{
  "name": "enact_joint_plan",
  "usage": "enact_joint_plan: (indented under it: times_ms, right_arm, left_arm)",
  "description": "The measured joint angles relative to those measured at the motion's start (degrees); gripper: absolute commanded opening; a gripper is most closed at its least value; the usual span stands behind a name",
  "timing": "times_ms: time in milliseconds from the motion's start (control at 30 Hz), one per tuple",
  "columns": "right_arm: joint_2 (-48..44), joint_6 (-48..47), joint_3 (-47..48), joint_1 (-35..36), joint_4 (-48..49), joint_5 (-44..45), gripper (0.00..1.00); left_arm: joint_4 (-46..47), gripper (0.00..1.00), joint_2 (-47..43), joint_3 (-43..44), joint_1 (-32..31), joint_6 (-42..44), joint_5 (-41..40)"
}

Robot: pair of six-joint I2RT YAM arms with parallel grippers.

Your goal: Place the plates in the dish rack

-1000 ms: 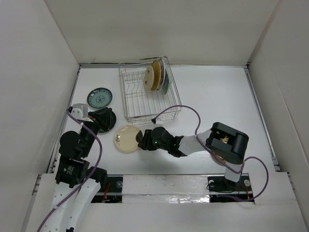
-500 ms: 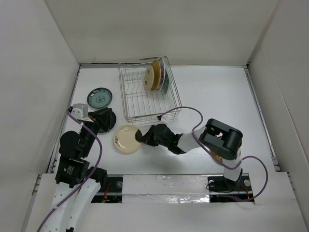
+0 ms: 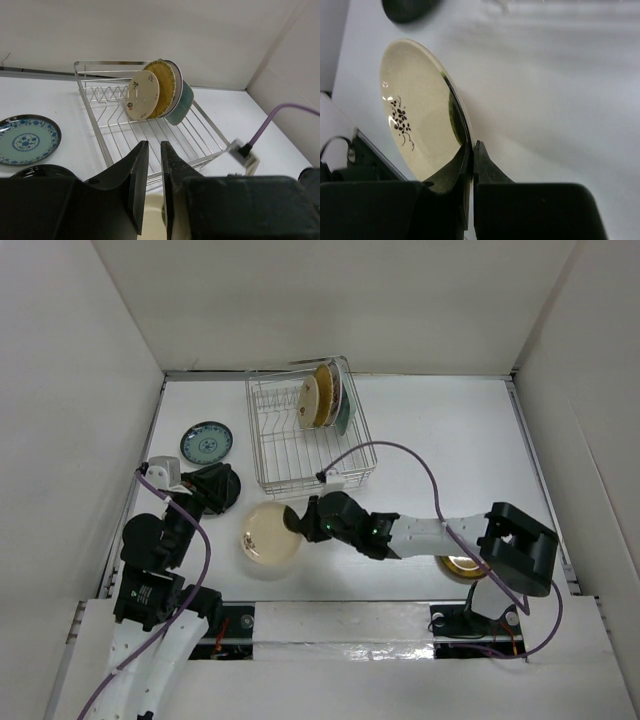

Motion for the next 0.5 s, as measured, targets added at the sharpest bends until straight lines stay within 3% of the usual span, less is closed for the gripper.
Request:
enact_joint_plan:
  times_ms: [233,500]
  right_arm:
    - [4.0,-15.9,28.2,-3.5,-11.3,13.4,0.0]
    - [27.4,-26.3,65.7,-12.2,-23.8,34.2,0.0]
  left_arm:
    - [-0.1,0.08,-0.8,0.0,0.0,-0.3,-3.1]
    - [-0.7,0.11,-1.9,0.0,-0.1,-1.2,-7.3]
